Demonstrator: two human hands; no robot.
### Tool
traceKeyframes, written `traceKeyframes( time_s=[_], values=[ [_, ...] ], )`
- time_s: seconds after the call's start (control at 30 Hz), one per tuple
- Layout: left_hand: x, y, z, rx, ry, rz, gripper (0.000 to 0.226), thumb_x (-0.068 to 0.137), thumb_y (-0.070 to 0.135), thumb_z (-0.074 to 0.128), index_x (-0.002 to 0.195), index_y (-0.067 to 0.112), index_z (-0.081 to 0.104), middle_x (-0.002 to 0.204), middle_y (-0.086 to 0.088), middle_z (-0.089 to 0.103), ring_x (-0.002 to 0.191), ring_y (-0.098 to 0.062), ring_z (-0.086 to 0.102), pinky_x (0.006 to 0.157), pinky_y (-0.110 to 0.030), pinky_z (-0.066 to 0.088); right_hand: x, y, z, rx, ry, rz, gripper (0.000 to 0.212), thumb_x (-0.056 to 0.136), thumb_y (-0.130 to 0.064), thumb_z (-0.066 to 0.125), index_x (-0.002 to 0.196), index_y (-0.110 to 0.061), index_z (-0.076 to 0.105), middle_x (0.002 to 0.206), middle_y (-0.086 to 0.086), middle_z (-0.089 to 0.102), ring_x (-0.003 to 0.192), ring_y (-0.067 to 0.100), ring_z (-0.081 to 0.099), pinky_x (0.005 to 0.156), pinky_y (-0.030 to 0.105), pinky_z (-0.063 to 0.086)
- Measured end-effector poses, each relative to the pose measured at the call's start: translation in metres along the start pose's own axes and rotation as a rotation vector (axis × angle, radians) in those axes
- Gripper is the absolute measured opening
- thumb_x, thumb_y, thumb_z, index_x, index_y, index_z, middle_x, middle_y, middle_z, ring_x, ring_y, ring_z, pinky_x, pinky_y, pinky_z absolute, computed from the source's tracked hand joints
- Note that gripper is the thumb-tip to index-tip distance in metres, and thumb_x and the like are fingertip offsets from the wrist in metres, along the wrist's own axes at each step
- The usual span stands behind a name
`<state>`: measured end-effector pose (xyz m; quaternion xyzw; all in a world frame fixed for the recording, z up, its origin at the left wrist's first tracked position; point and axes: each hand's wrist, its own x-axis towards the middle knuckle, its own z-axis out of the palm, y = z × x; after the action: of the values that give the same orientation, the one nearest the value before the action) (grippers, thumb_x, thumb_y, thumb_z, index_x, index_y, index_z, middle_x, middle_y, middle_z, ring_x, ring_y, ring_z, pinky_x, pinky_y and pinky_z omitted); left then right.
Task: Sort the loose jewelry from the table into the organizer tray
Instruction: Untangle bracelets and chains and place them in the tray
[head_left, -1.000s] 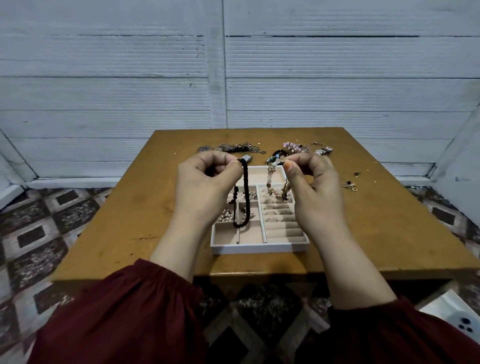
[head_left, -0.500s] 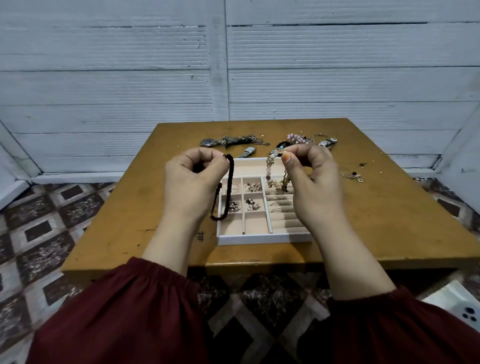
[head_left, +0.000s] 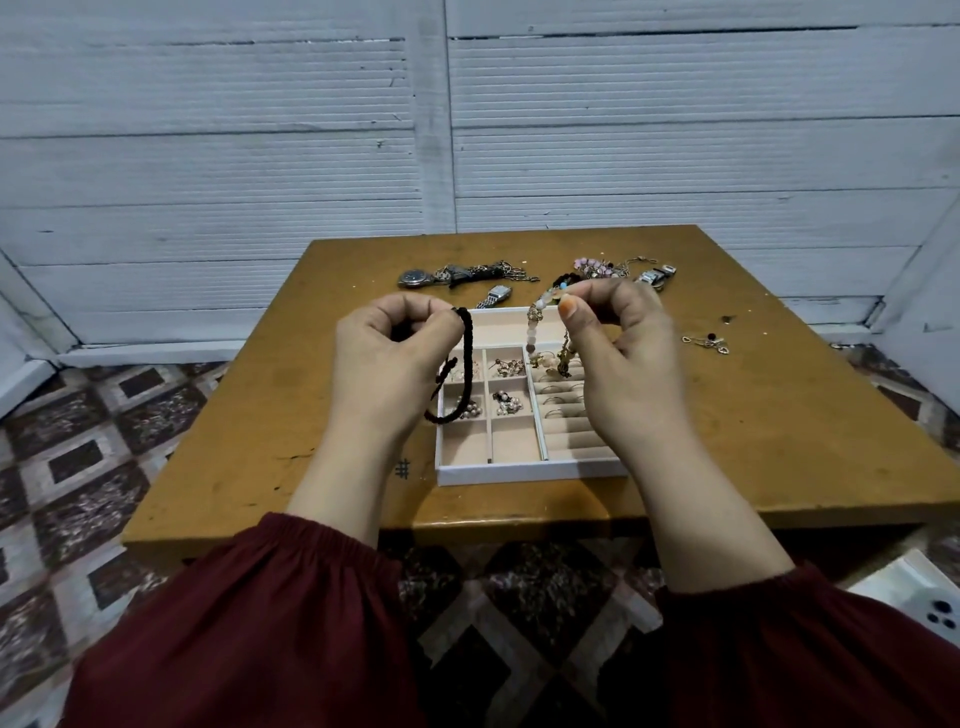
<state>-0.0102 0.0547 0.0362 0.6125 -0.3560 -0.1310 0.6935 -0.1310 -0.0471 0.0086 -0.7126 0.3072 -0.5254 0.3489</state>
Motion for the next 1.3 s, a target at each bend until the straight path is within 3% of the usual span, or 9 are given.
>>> traceKeyframes(
  time_s=[0.2, 0.43, 0.6, 0.87, 0.97, 1.03, 1.1, 1.2, 1.3],
  values=[
    [-0.001, 0.001, 0.001, 0.003, -0.021, 0.029, 0.009, 0.069, 0.016, 0.063, 0.062, 0.021, 0.061, 0.049, 0.017, 0.051, 0.049, 0.004, 0.042, 0.05, -0.008, 0.037, 0.001, 0.0, -0.001, 0.003, 0.004, -0.007, 0.018, 0.091, -0.022, 0.06, 0.083, -0.038, 0.057, 0.093, -0.008, 0.055, 0.093, 0.01, 0.054, 0.082, 0.023, 0.042],
    [-0.003, -0.008, 0.0, 0.036, -0.025, -0.009, 0.022, 0.081, 0.002, 0.064, 0.064, 0.016, 0.059, 0.049, 0.016, 0.051, 0.047, 0.004, 0.04, 0.048, -0.008, 0.036, 0.001, -0.001, 0.002, -0.003, -0.001, 0.003, 0.015, 0.092, -0.023, 0.06, 0.085, -0.036, 0.057, 0.094, -0.007, 0.056, 0.095, 0.011, 0.054, 0.083, 0.024, 0.043],
    [-0.004, -0.011, 0.003, 0.071, -0.033, -0.066, 0.022, 0.082, 0.002, 0.062, 0.064, 0.013, 0.057, 0.059, 0.003, 0.048, 0.045, 0.003, 0.038, 0.046, -0.006, 0.033, 0.0, -0.002, 0.002, 0.005, -0.006, 0.01, 0.017, 0.092, -0.022, 0.06, 0.085, -0.037, 0.056, 0.094, -0.011, 0.053, 0.095, 0.009, 0.054, 0.082, 0.021, 0.042],
    [-0.002, -0.018, -0.005, 0.233, -0.1, -0.205, 0.024, 0.079, 0.009, 0.066, 0.057, 0.015, 0.057, 0.044, 0.016, 0.048, 0.038, 0.006, 0.041, 0.039, -0.005, 0.03, 0.002, 0.0, 0.001, 0.017, 0.003, -0.005, 0.016, 0.091, -0.022, 0.059, 0.085, -0.037, 0.057, 0.093, -0.009, 0.054, 0.093, 0.01, 0.054, 0.084, 0.025, 0.043],
    [-0.001, -0.024, -0.006, 0.306, -0.148, -0.278, 0.015, 0.079, 0.014, 0.068, 0.068, 0.007, 0.063, 0.056, 0.006, 0.052, 0.047, 0.003, 0.044, 0.042, -0.008, 0.035, 0.002, 0.001, 0.001, 0.014, 0.005, -0.01, 0.011, 0.09, -0.027, 0.058, 0.085, -0.037, 0.058, 0.095, -0.005, 0.056, 0.093, 0.012, 0.055, 0.085, 0.031, 0.047],
    [0.0, -0.027, -0.007, 0.36, -0.186, -0.328, 0.015, 0.079, 0.018, 0.07, 0.078, 0.003, 0.067, 0.063, 0.001, 0.056, 0.058, -0.007, 0.048, 0.048, -0.016, 0.039, 0.002, 0.002, 0.001, 0.011, 0.009, -0.01, 0.007, 0.088, -0.03, 0.058, 0.085, -0.037, 0.059, 0.095, -0.003, 0.057, 0.093, 0.013, 0.056, 0.085, 0.034, 0.048],
    [0.001, -0.029, -0.01, 0.405, -0.237, -0.366, 0.014, 0.078, 0.017, 0.071, 0.075, 0.005, 0.067, 0.059, 0.003, 0.057, 0.057, -0.009, 0.048, 0.049, -0.019, 0.038, 0.003, 0.003, 0.0, 0.009, 0.012, -0.008, 0.005, 0.088, -0.03, 0.058, 0.087, -0.034, 0.06, 0.095, -0.004, 0.056, 0.093, 0.014, 0.056, 0.086, 0.034, 0.048],
    [0.0, -0.029, -0.016, 0.483, -0.329, -0.401, 0.013, 0.075, 0.012, 0.073, 0.064, 0.008, 0.067, 0.044, 0.008, 0.056, 0.04, -0.002, 0.042, 0.04, -0.013, 0.032, 0.003, 0.002, -0.001, 0.006, 0.022, -0.014, 0.004, 0.088, -0.029, 0.058, 0.087, -0.032, 0.06, 0.094, -0.004, 0.057, 0.093, 0.012, 0.055, 0.085, 0.03, 0.045],
    [0.002, -0.034, -0.019, 0.569, -0.401, -0.406, 0.006, 0.069, 0.011, 0.077, 0.067, 0.007, 0.072, 0.066, -0.011, 0.07, 0.053, -0.014, 0.048, 0.051, -0.021, 0.038, 0.004, 0.001, -0.001, 0.006, 0.025, -0.013, 0.005, 0.087, -0.03, 0.057, 0.085, -0.035, 0.059, 0.094, -0.005, 0.057, 0.092, 0.012, 0.055, 0.084, 0.028, 0.045]
  ],
)
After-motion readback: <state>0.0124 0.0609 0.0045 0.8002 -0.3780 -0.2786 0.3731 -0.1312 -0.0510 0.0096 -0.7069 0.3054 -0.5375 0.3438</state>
